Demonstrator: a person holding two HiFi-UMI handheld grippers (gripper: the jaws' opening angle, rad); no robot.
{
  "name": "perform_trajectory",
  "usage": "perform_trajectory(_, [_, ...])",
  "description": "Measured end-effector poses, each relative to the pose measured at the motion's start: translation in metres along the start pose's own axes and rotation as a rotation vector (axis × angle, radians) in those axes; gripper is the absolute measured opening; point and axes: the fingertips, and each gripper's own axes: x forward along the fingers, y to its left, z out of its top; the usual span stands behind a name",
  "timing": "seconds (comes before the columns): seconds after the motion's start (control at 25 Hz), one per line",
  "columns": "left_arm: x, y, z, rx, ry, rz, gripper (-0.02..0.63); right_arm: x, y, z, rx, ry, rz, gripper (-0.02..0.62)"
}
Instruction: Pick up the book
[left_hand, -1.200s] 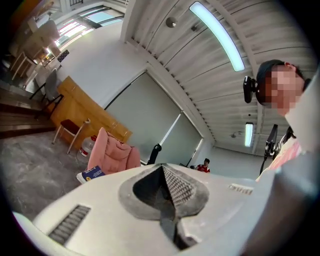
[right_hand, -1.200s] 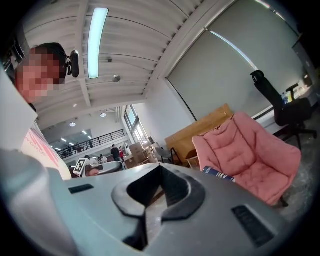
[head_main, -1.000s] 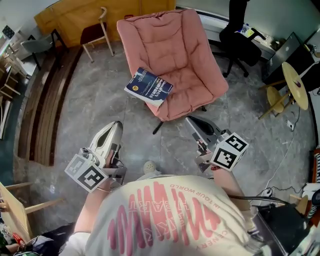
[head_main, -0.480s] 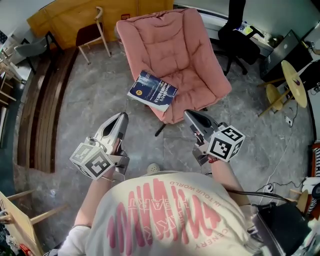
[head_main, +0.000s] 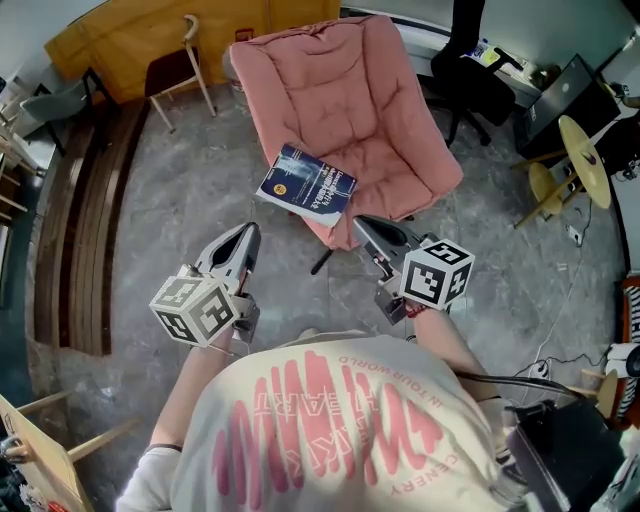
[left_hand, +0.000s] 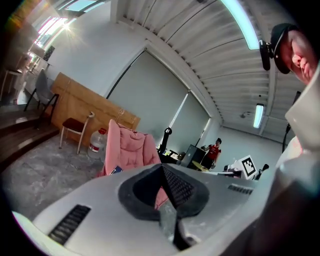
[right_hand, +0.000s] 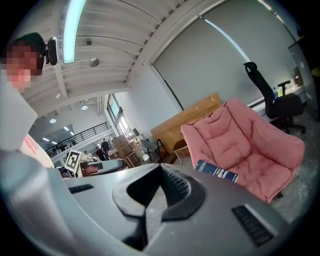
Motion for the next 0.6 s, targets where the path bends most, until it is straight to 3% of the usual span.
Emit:
perform_trajectory(0.24, [0.004, 0.009, -0.005, 0.029, 0.046, 0.026, 0.008, 0.007, -0.009, -0.004, 0.052, 0.014, -0.059, 0.008])
perform_trajectory(0.6, [0.006, 0.010, -0.015, 0.037, 0.061, 0.017, 0.008, 0.008, -0.011, -0.010, 0.104, 0.017, -0.059, 0.008])
